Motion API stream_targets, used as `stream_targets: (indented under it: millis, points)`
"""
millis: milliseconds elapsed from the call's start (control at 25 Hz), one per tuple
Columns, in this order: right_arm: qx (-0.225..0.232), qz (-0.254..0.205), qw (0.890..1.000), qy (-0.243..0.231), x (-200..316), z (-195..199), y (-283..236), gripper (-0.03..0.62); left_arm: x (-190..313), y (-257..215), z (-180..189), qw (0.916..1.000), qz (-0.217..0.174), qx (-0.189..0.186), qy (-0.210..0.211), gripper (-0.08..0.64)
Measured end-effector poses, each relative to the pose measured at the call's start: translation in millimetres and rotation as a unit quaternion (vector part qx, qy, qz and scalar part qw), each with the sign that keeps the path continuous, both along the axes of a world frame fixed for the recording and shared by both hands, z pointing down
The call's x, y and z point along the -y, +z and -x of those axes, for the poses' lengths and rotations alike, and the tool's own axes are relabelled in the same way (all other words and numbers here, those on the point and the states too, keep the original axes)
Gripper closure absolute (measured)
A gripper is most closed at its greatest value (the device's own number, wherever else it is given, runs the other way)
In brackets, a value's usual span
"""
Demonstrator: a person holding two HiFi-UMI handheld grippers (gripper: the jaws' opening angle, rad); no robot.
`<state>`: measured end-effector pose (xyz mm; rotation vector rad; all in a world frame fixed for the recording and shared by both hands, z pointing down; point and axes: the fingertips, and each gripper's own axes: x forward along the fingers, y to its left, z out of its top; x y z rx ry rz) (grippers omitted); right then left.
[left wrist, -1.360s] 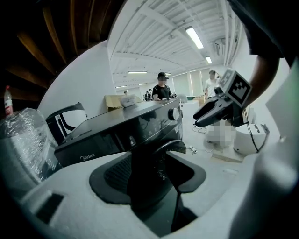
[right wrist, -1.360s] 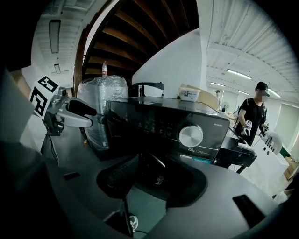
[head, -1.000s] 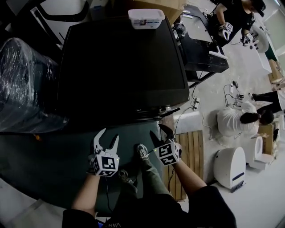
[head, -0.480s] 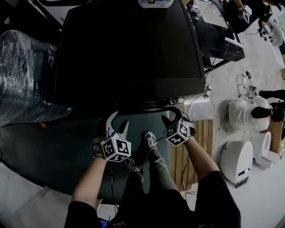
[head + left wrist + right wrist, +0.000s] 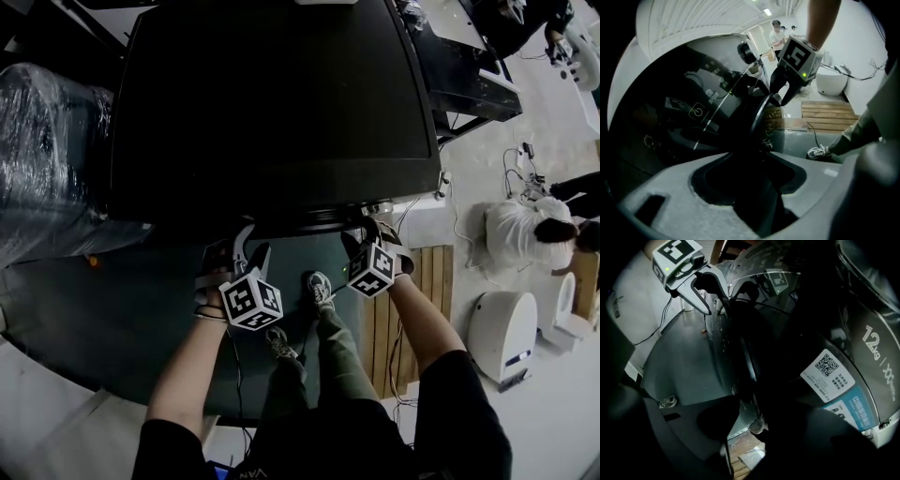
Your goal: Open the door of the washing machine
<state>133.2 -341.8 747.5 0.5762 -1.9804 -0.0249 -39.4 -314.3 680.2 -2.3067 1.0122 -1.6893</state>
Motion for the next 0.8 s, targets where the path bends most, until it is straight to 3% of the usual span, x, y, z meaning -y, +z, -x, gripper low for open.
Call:
stream_targets:
  millis: [80, 800]
  points:
    - [-0.004, 0.006, 1.000, 0.005, 0.1, -0.1, 0.7, 0.428, 2.0, -1.3, 2.0, 1.0000, -0.001, 0.006, 0.003, 0.381]
    - [-0.012, 0.000, 0.999, 0.031, -4.9, -3.1, -0.6, 0.448, -2.6, -1.3, 0.3, 0.9998, 0.005, 0.017, 0.001, 0.400]
